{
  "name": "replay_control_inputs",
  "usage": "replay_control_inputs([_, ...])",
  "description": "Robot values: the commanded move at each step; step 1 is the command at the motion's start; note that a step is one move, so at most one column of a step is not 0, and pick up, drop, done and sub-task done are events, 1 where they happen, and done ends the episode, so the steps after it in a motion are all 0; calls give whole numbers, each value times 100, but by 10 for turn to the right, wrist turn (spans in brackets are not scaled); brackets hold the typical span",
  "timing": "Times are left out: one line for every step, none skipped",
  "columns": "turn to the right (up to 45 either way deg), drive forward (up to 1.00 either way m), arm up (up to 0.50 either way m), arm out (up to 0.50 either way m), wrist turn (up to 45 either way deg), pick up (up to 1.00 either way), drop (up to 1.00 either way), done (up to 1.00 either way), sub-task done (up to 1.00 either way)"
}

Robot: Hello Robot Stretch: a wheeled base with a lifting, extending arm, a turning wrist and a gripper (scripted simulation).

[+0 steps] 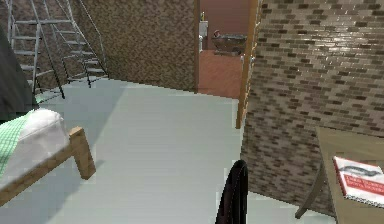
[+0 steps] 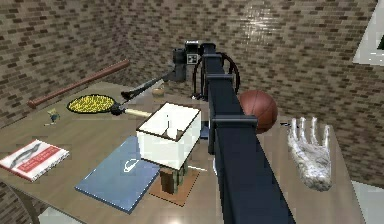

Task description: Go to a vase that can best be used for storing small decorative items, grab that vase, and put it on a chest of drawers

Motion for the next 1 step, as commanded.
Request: replay_control_inputs([0, 0, 0, 0, 450, 0, 0, 0, 0])
